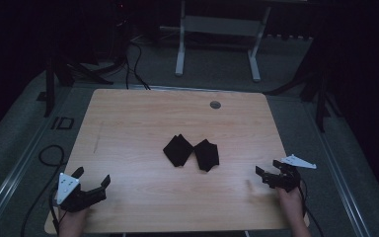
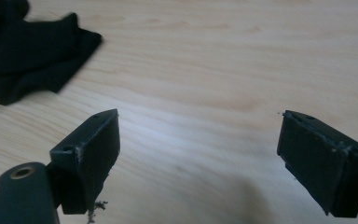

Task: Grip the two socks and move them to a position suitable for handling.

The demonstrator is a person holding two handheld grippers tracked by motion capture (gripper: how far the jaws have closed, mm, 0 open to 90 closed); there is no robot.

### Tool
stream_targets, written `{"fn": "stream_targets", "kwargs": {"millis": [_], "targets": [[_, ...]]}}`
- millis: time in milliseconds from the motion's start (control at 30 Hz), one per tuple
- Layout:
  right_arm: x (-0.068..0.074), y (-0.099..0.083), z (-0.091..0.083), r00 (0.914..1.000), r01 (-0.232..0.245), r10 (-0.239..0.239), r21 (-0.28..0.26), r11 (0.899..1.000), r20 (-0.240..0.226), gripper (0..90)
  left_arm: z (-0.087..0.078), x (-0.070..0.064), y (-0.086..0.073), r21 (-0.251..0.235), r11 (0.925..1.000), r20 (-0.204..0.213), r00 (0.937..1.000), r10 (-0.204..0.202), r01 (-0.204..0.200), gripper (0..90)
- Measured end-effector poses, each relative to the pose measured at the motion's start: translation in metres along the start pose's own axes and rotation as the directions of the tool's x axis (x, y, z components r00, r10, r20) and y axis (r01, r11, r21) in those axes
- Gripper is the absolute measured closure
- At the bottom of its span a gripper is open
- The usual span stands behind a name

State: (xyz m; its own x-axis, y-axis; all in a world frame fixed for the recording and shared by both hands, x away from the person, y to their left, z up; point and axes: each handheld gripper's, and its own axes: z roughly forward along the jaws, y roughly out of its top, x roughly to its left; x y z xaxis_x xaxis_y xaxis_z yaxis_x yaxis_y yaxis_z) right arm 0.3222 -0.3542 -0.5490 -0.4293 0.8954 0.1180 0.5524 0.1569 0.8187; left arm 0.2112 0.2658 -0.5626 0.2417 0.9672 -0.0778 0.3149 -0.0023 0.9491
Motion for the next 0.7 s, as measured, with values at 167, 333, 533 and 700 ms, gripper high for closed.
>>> {"fn": "stream_targets", "kwargs": {"millis": [167, 333, 533, 700], "targets": [[0.014, 0.013, 0.010, 0.9969, 0.058, -0.058, -0.014, 0.998, -0.052, 12.8, 0.002, -0.003, 0.000, 0.028, 0.9987, 0.042, 0.9982, -0.043, 0.042, 2.3], [0.034, 0.024, 0.025, 0.9850, 0.144, -0.143, 0.007, 0.989, -0.097, 13.0, 0.006, -0.006, 0.001, 0.097, 0.9913, 0.139, 0.9850, -0.102, 0.089, 2.3], [0.055, 0.034, 0.039, 0.9724, 0.184, -0.181, 0.005, 0.983, -0.147, 12.9, 0.009, -0.017, 0.001, 0.071, 0.9972, 0.156, 0.9872, -0.034, 0.023, 2.3], [0.084, 0.046, 0.057, 0.9643, 0.209, -0.206, -0.005, 0.978, -0.166, 13.0, 0.015, -0.029, 0.001, 0.079, 0.9969, 0.184, 0.9828, -0.010, -0.004, 2.3]]}}
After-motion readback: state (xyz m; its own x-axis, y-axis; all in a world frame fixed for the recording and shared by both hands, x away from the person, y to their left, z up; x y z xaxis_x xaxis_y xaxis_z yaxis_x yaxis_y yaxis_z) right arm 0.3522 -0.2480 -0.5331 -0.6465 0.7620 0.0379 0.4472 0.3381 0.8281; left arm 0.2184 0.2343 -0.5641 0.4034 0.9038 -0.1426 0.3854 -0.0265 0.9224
